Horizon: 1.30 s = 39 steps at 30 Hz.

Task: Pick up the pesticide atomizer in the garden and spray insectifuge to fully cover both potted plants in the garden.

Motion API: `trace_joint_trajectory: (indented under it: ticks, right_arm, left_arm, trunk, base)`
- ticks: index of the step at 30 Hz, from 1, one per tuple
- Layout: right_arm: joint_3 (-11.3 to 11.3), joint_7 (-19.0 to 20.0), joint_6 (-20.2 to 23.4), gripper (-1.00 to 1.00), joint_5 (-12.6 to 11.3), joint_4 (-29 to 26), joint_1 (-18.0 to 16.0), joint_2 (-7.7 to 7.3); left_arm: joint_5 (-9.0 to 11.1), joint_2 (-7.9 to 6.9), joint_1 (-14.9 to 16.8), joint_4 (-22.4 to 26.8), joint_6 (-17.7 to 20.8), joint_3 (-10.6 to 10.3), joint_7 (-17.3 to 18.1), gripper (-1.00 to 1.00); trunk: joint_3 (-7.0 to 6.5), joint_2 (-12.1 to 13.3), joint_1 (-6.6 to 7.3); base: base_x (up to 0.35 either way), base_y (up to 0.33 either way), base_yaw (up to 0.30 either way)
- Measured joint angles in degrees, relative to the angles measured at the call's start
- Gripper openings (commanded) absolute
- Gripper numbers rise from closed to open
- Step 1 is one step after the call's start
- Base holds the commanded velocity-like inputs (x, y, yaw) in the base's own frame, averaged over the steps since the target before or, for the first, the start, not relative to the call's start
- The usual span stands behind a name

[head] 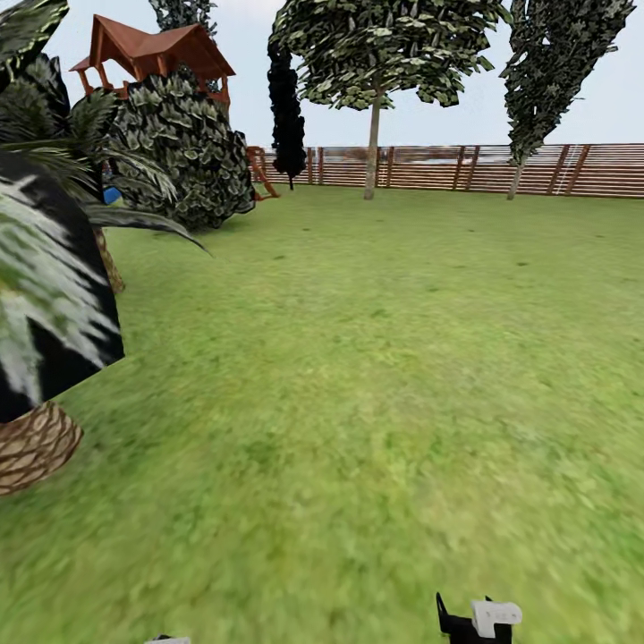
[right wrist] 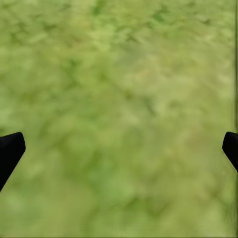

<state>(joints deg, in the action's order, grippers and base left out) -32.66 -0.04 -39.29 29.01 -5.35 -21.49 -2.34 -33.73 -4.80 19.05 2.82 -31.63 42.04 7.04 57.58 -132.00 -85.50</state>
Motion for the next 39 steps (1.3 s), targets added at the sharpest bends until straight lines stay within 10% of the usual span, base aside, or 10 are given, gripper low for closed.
trace_joint_trajectory:
  ticks: [39]
  right_arm:
    - [-0.04,-0.07,0.01,1.00,-0.03,0.02,0.00,0.19]
  left_arm:
    - [-0.05,0.07,0.00,0.00,0.08,-0.09,0.00,-1.00]
  trunk:
    - [0.00,0.00,0.00]
  base:
    - [0.325,-0.118,0.000]
